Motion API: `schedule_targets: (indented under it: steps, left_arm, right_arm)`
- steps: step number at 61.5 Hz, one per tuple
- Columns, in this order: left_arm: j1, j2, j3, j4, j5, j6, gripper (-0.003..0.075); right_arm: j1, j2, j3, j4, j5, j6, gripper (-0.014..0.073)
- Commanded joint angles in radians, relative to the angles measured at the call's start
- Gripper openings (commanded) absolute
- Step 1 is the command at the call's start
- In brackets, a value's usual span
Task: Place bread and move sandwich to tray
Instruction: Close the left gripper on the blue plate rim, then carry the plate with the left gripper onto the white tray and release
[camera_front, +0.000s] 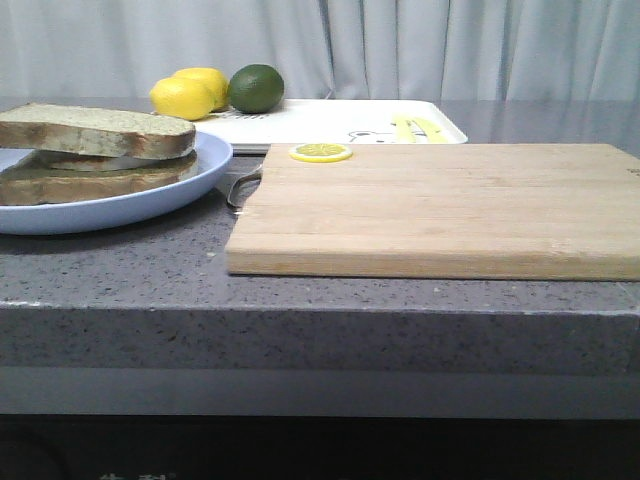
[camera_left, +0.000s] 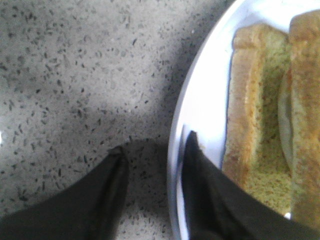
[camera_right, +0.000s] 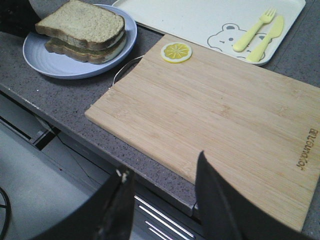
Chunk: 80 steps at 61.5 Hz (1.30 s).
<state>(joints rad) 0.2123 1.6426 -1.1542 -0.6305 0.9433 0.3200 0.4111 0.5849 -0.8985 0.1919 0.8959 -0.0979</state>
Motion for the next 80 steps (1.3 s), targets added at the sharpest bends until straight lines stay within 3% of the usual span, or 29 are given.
schedule_targets:
  steps: [1,29,55,80]
  left_arm:
    - [-0.001,-0.019,-0.027,-0.061,-0.016,0.003,0.0174]
    - [-0.001,-0.016,-0.028,-0.063,-0.002,0.015,-0.0021]
    - [-0.005,-0.02,-0.184,-0.17,0.149,0.064,-0.002]
    - [-0.112,0.034,-0.359,-0.236,0.029,0.06,-0.002]
  right_arm:
    - [-0.007,0.002,-0.022,-0.001,-0.067,-0.002,0.0326]
    - [-0.007,0.002,-0.022,-0.001,-0.067,-0.002,0.0326]
    - [-0.007,0.002,-0.022,-0.001,-0.067,-0.002,0.0326]
    - [-0.007,0.002,-0.022,-0.001,-0.067,-0.002,0.0326]
